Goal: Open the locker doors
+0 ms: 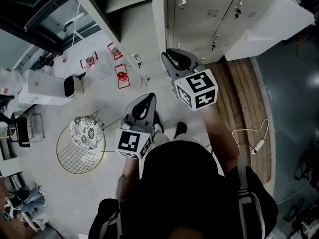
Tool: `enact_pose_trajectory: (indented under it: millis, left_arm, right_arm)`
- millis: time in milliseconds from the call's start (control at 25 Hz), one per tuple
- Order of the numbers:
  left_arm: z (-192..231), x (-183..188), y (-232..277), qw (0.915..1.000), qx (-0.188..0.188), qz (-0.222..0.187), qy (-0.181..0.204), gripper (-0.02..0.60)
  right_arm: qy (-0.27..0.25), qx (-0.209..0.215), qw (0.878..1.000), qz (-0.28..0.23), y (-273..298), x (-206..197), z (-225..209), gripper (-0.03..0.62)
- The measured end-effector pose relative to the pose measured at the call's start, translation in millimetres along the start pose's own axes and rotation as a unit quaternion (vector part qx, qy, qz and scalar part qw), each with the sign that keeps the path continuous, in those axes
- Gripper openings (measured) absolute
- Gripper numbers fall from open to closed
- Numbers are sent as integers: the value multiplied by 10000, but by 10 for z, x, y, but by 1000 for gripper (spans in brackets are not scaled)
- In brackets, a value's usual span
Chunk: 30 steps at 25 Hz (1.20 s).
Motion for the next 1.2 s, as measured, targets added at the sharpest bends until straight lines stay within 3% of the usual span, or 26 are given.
enact_pose_trajectory:
  millis: [480, 1200]
  left_arm:
    - [-469, -155, 70, 9999, 114, -42, -95, 15]
    - [-616, -117, -38, 9989, 415, -200, 29, 15]
  right_arm:
    - [69, -352, 9993, -67, -293, -65, -472, 52]
    - [91, -898, 9958, -170, -443, -108, -917, 49]
Point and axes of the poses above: the fingertips, and each gripper's own axes: y forward along the fingers, z to its left, x out of its top, the point moved 7 cm from there along -y, backward along the fingers, and after that the axes turned 14 degrees about -x, right-handed, at the moved point
